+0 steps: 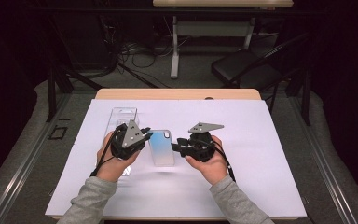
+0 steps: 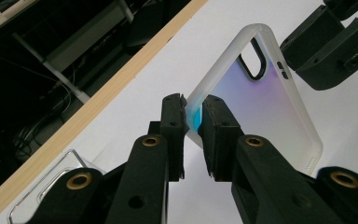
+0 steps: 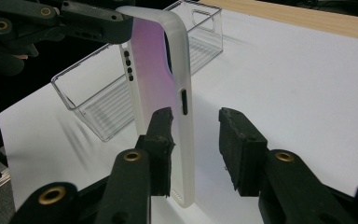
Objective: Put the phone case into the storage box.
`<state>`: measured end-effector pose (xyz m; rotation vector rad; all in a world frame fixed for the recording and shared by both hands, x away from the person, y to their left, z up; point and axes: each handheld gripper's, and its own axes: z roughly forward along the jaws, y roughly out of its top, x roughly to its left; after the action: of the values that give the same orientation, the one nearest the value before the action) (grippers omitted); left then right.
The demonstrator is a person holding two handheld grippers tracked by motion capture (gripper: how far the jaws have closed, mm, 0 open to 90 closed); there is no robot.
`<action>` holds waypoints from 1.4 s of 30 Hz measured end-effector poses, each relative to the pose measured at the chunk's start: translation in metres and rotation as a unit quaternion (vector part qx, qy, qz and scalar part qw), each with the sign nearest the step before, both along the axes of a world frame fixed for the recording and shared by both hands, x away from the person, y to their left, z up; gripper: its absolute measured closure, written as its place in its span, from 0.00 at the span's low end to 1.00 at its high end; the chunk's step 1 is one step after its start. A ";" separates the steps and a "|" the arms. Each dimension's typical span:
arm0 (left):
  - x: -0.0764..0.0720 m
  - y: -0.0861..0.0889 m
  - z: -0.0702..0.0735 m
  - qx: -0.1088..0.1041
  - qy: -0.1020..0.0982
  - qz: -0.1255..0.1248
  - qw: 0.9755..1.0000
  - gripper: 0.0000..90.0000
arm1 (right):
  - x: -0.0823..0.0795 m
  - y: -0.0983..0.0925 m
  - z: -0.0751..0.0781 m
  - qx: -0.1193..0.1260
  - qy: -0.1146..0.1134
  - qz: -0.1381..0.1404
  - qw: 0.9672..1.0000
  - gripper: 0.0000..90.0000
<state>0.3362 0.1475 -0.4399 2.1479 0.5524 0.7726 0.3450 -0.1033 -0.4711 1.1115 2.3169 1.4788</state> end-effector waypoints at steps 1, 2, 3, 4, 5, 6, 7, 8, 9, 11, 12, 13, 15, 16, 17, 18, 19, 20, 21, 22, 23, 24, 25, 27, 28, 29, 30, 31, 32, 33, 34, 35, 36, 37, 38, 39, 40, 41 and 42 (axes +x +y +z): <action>0.000 0.001 0.000 0.000 0.001 0.001 1.000 0.89 | 0.000 0.000 0.000 0.000 0.000 0.000 1.000 0.70; 0.000 0.001 0.000 -0.001 0.000 0.003 1.000 0.89 | 0.000 -0.001 0.000 -0.001 -0.003 0.000 1.000 0.69; 0.001 0.002 0.001 0.000 -0.001 0.003 1.000 0.89 | 0.000 -0.001 0.001 0.000 -0.003 -0.001 1.000 0.68; 0.001 0.002 0.001 0.000 -0.001 0.005 1.000 0.89 | 0.000 -0.001 0.001 0.000 -0.004 -0.003 1.000 0.67; 0.001 0.003 0.001 0.000 -0.001 0.006 1.000 0.89 | 0.001 -0.002 0.001 -0.001 -0.007 -0.004 1.000 0.67; 0.001 0.004 0.001 0.000 -0.003 0.007 1.000 0.89 | 0.001 -0.002 0.001 -0.003 -0.007 -0.003 1.000 0.66; 0.001 0.005 0.002 0.001 -0.002 0.008 1.000 0.89 | 0.001 -0.003 0.001 -0.003 -0.008 -0.004 1.000 0.65; 0.002 0.005 0.002 -0.001 -0.004 0.009 1.000 0.89 | 0.001 -0.003 0.001 -0.004 -0.009 -0.005 1.000 0.65; 0.002 0.006 0.002 0.000 -0.004 0.011 1.000 0.89 | 0.002 -0.003 0.001 -0.006 -0.010 -0.005 1.000 0.64; 0.002 0.007 0.003 0.000 -0.005 0.013 1.000 0.89 | 0.002 -0.004 0.001 -0.008 -0.013 -0.006 1.000 0.63; 0.002 0.008 0.003 0.001 -0.005 0.014 1.000 0.89 | 0.003 -0.004 0.001 -0.009 -0.013 -0.005 1.000 0.62; 0.002 0.009 0.003 0.000 -0.007 0.015 1.000 0.89 | 0.003 -0.004 0.001 -0.011 -0.013 -0.005 1.000 0.62; 0.003 0.010 0.003 -0.001 -0.007 0.018 1.000 0.89 | 0.004 -0.004 0.001 -0.016 -0.017 -0.006 1.000 0.62; 0.003 0.011 0.004 -0.002 -0.008 0.019 1.000 0.89 | 0.004 -0.005 0.001 -0.019 -0.018 -0.005 1.000 0.62; 0.003 0.012 0.004 -0.002 -0.008 0.018 1.000 0.89 | 0.005 -0.005 0.000 -0.019 -0.018 -0.005 1.000 0.62; 0.003 0.012 0.004 0.000 -0.011 0.020 1.000 0.89 | 0.005 -0.005 0.000 -0.019 -0.014 -0.006 1.000 0.62; 0.003 0.013 0.005 -0.001 -0.011 0.021 1.000 0.89 | 0.005 -0.006 0.000 -0.020 -0.015 -0.007 1.000 0.62; 0.003 0.014 0.005 -0.002 -0.012 0.022 1.000 0.89 | 0.005 -0.006 0.000 -0.021 -0.015 -0.006 1.000 0.63; 0.004 0.015 0.005 -0.002 -0.012 0.023 1.000 0.89 | 0.005 -0.006 0.000 -0.020 -0.014 -0.005 1.000 0.63; 0.004 0.015 0.005 -0.002 -0.012 0.024 1.000 0.89 | 0.005 -0.007 0.001 -0.019 -0.014 -0.006 1.000 0.63; 0.004 0.016 0.006 -0.002 -0.013 0.025 1.000 0.89 | 0.005 -0.007 0.001 -0.021 -0.019 -0.005 1.000 0.61; 0.004 0.017 0.006 -0.003 -0.013 0.026 1.000 0.89 | 0.005 -0.007 0.001 -0.023 -0.024 -0.007 0.999 0.60; 0.004 0.018 0.007 -0.004 -0.013 0.027 1.000 0.89 | 0.006 -0.008 0.001 -0.026 -0.026 -0.008 0.999 0.59; 0.005 0.020 0.007 -0.007 -0.016 0.029 0.999 0.89 | 0.007 -0.009 0.001 -0.031 -0.024 -0.010 0.999 0.56; 0.005 0.020 0.008 -0.006 -0.015 0.030 0.999 0.89 | 0.008 -0.010 0.000 -0.036 -0.026 -0.012 0.999 0.55; 0.005 0.021 0.008 -0.006 -0.016 0.031 0.999 0.89 | 0.008 -0.010 0.000 -0.038 -0.029 -0.015 0.999 0.54; 0.006 0.021 0.008 -0.009 -0.017 0.032 0.999 0.89 | 0.008 -0.010 0.000 -0.038 -0.031 -0.015 0.999 0.54; 0.006 0.021 0.008 -0.009 -0.018 0.032 0.999 0.89 | 0.009 -0.011 0.000 -0.037 -0.034 -0.014 0.999 0.53; 0.007 0.022 0.008 -0.009 -0.018 0.032 0.999 0.89 | 0.009 -0.011 0.000 -0.036 -0.035 -0.014 0.999 0.53; 0.007 0.022 0.008 -0.009 -0.018 0.032 0.999 0.89 | 0.009 -0.011 0.000 -0.035 -0.036 -0.014 0.999 0.52; 0.008 0.022 0.008 -0.009 -0.018 0.032 0.999 0.89 | 0.010 -0.011 -0.001 -0.036 -0.036 -0.014 0.999 0.51; 0.008 0.022 0.008 -0.010 -0.017 0.032 0.999 0.89 | 0.010 -0.011 -0.001 -0.036 -0.036 -0.013 0.999 0.50; 0.008 0.022 0.008 -0.010 -0.016 0.032 0.999 0.89 | 0.011 -0.011 -0.002 -0.036 -0.033 -0.015 0.999 0.49; 0.009 0.022 0.008 -0.011 -0.015 0.032 0.999 0.89 | 0.011 -0.011 -0.002 -0.037 -0.033 -0.015 0.999 0.47; 0.009 0.022 0.008 -0.010 -0.015 0.031 0.999 0.89 | 0.012 -0.012 -0.002 -0.036 -0.032 -0.016 0.999 0.46; 0.010 0.022 0.008 -0.010 -0.016 0.032 0.999 0.89 | 0.012 -0.012 -0.002 -0.035 -0.031 -0.018 0.999 0.46; 0.010 0.022 0.009 -0.011 -0.016 0.032 0.999 0.89 | 0.012 -0.012 -0.002 -0.035 -0.030 -0.018 0.999 0.45; 0.011 0.023 0.009 -0.013 -0.015 0.032 0.999 0.89 | 0.012 -0.013 -0.002 -0.036 -0.029 -0.019 0.999 0.44; 0.011 0.023 0.010 -0.015 -0.016 0.032 0.999 0.89 | 0.012 -0.013 -0.002 -0.035 -0.028 -0.021 0.999 0.42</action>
<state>0.3475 0.1703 -0.4299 2.0952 0.6147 0.8284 0.3566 -0.1162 -0.4726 1.0790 2.2743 1.3843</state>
